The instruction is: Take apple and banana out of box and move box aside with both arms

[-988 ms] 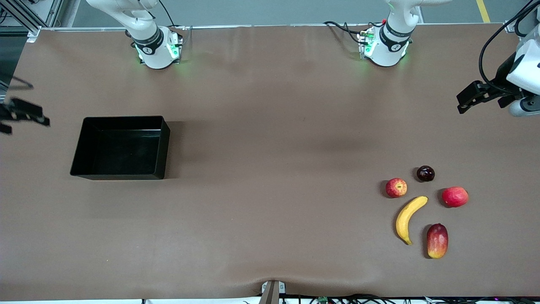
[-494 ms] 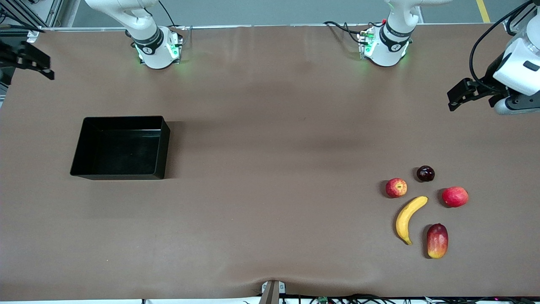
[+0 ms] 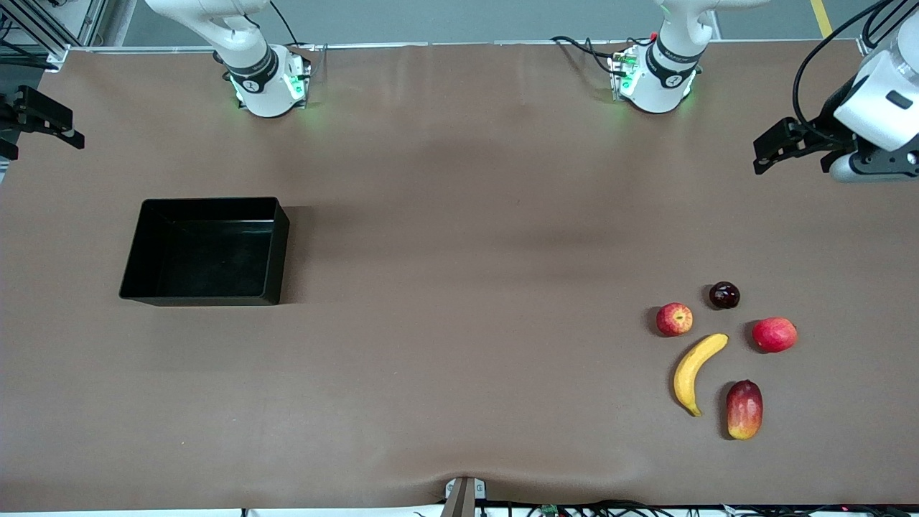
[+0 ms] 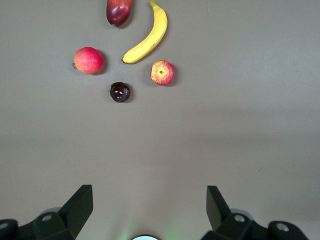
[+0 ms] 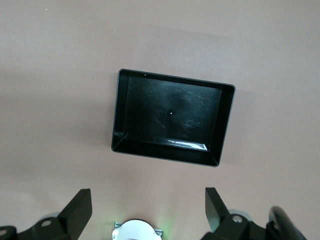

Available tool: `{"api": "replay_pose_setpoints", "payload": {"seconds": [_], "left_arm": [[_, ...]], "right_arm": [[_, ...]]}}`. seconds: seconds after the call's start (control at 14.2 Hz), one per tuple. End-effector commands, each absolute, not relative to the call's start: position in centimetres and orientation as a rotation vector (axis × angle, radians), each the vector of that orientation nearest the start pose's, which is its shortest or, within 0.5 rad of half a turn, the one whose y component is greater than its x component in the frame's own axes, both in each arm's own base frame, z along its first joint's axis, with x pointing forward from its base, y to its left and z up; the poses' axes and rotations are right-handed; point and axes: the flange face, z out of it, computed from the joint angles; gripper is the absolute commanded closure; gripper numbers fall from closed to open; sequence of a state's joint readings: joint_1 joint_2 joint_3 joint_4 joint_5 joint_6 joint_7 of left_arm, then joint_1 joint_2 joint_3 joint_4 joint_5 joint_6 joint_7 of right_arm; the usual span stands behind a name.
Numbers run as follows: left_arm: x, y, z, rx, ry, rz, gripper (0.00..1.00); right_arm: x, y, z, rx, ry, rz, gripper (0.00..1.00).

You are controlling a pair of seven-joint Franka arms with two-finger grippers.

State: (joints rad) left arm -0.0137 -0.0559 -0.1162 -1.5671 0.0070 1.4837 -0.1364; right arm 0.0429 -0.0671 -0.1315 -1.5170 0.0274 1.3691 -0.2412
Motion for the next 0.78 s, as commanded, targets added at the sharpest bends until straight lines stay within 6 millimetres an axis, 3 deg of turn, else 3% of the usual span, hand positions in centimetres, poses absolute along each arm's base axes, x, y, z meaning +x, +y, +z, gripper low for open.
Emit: {"api": "replay_pose_setpoints", "payload": {"seconds": [0.0, 0.71], "left_arm": [[51.16, -6.67, 65.21, -3.124, 0.015, 0.041, 0.0], [52.05, -6.44, 64.63, -3.091, 0.014, 0.051, 0.0]], "right_arm": [[50.84, -5.08, 67.14, -3.055, -0.233, 0.085, 0.0], [50.79, -5.15, 67.55, -3.076, -0.235, 0.084, 0.0]]}}
